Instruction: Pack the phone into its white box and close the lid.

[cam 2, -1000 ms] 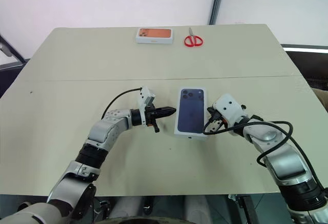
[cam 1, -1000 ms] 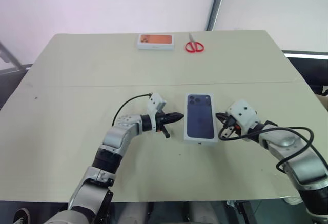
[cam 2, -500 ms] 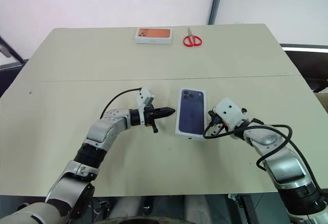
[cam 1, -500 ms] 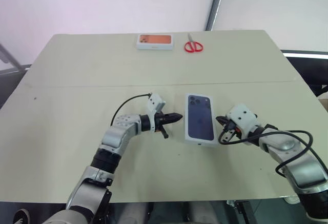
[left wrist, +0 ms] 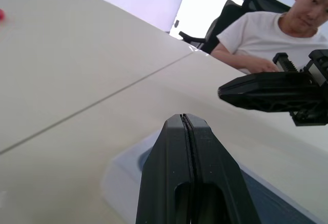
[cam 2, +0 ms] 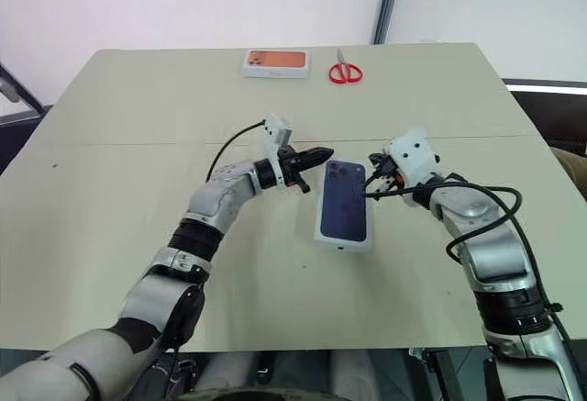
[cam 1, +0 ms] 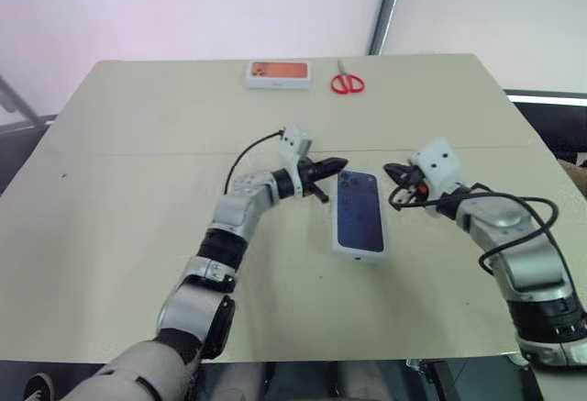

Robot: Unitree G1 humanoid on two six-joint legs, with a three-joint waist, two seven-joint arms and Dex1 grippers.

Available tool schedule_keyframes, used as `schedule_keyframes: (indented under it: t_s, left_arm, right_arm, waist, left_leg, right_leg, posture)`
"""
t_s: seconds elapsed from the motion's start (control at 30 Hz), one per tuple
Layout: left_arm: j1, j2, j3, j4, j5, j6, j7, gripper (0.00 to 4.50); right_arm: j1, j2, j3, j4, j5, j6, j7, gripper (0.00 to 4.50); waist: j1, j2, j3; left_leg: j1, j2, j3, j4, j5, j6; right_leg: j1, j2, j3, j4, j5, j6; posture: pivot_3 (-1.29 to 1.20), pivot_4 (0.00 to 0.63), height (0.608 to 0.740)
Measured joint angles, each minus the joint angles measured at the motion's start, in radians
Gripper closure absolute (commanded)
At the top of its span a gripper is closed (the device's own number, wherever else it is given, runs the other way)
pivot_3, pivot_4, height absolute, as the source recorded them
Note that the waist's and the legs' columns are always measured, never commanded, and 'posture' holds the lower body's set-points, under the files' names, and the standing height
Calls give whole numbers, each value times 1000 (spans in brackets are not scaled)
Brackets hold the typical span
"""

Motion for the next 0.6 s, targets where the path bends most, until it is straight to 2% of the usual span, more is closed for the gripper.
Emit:
schedule_keyframes:
  t_s: [0.13,0.27,0.4,0.43,0.5,0.57,0.6]
  left_arm:
    - [44,25,-70,4,49,3,-61,4500]
    - [110,105,-142,-114,81,15,-149,4500]
    - [174,162,-142,-211,66,76,-197,4500]
    - [180,169,-141,-227,60,95,-200,4241]
    - [182,173,-130,-239,47,118,-199,3722]
    - [181,177,-114,-250,31,138,-192,2841]
    - [181,185,-102,-255,29,141,-183,2257]
  right_arm:
    - [89,-35,61,-61,-26,-8,58,4459]
    - [166,-78,49,-130,-16,0,110,4459]
    - [205,-116,18,-155,16,13,165,4459]
    - [201,-116,12,-154,25,23,173,4491]
    - [181,-110,0,-136,48,48,182,3933]
    - [131,-75,-28,-94,97,109,176,3175]
    - [103,-58,-47,-73,117,129,171,2605]
  waist:
    - [-2,0,0]
    - [0,1,-2]
    - [3,0,-2]
    - [4,0,-2]
    - [5,0,-1]
    - [3,0,-1]
    - [2,0,-1]
  left_leg:
    - [1,0,0,0,0,0]
    - [10,0,-1,-1,-1,1]
    - [17,0,-1,-2,-3,3]
    - [17,0,-1,-2,-3,3]
    - [17,0,-1,-2,-3,3]
    - [17,0,-1,-2,-3,3]
    - [16,0,-1,-2,-3,3]
  right_leg:
    - [1,0,0,0,0,0]
    - [11,0,0,-3,-1,1]
    - [20,0,0,-5,-2,2]
    - [20,0,-1,-5,-2,2]
    - [20,0,-1,-6,-2,2]
    - [19,0,0,-5,-1,2]
    - [18,-1,0,-5,-1,2]
  posture:
    - [0,150,740]
    - [0,150,740]
    - [0,150,740]
    - [0,150,740]
    - [0,150,740]
    - [0,150,740]
    - [0,150,740]
